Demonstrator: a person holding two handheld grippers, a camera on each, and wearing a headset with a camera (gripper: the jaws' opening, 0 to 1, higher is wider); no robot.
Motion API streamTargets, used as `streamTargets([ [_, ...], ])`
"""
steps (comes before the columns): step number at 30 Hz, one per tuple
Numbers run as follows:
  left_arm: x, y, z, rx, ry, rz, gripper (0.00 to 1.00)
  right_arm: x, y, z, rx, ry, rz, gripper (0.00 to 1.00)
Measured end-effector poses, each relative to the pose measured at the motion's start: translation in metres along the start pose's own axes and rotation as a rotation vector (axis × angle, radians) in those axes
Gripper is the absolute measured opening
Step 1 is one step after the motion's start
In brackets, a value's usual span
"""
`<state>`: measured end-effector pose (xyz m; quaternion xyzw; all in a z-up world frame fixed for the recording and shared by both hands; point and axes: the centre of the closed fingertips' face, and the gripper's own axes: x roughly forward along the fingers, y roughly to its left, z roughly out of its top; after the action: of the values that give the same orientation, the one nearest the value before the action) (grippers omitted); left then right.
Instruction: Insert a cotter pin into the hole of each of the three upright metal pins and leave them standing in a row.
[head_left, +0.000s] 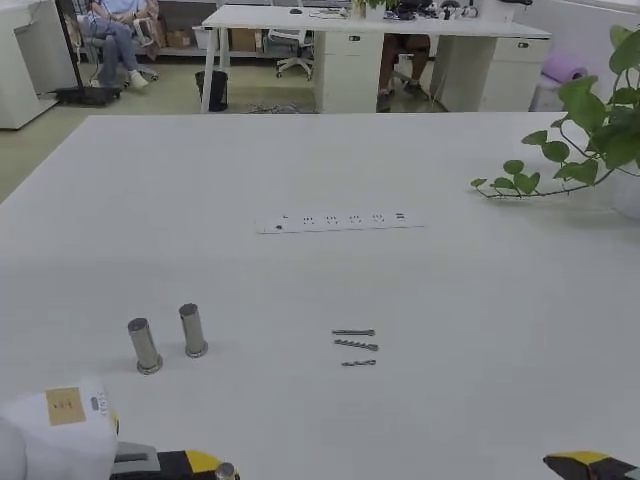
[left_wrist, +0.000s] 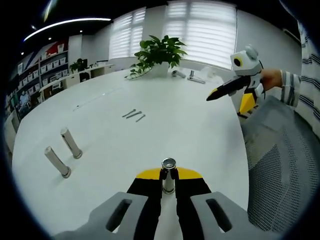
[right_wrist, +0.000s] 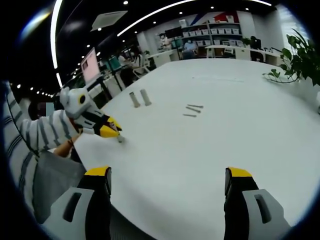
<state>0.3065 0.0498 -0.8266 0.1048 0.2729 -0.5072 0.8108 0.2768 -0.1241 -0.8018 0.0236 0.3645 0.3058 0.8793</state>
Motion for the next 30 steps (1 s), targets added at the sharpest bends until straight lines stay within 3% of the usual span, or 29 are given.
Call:
streamTargets([
  [11, 0.0058, -0.0009, -0.0069, 0.025, 0.026, -0.01, 0.07, 0.0044, 0.0052, 0.0008, -0.009, 0.009, 0.009, 0.95],
  [30, 0.0066, 0.0022, -0.0077, 0.083, 0.02, 0.005, 0.07, 0.0072, 0.0076, 0.0007, -0.018, 0.015, 0.005, 0.95],
])
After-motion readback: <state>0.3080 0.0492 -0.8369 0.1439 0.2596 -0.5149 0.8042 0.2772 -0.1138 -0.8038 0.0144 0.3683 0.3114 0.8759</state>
